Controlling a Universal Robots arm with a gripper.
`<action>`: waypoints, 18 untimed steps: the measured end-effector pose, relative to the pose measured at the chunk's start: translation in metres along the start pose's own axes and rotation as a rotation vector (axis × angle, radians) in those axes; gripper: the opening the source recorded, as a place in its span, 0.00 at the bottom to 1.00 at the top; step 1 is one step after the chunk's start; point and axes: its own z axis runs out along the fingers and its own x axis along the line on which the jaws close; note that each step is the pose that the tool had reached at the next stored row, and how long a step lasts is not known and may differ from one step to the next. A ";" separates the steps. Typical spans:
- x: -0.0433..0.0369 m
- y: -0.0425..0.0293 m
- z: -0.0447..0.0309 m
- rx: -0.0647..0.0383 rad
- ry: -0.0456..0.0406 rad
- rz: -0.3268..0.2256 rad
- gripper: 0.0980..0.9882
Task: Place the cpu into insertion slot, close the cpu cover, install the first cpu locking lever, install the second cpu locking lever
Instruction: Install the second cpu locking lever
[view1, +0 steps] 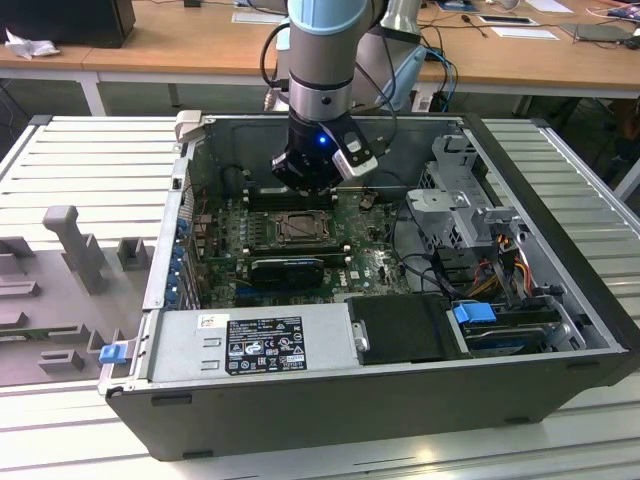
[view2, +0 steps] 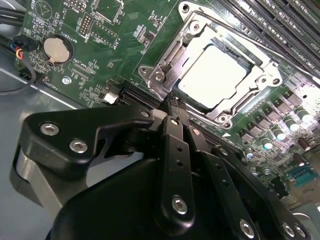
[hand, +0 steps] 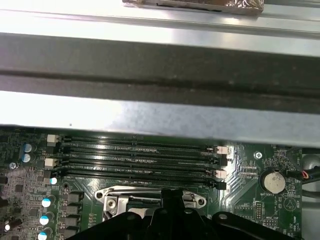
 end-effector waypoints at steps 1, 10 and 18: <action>0.0000 0.0000 -0.0006 0.000 0.0000 0.000 0.01; 0.0001 -0.0021 -0.0029 0.000 0.0000 0.000 0.01; 0.0002 -0.0047 -0.0030 0.000 0.0000 0.000 0.01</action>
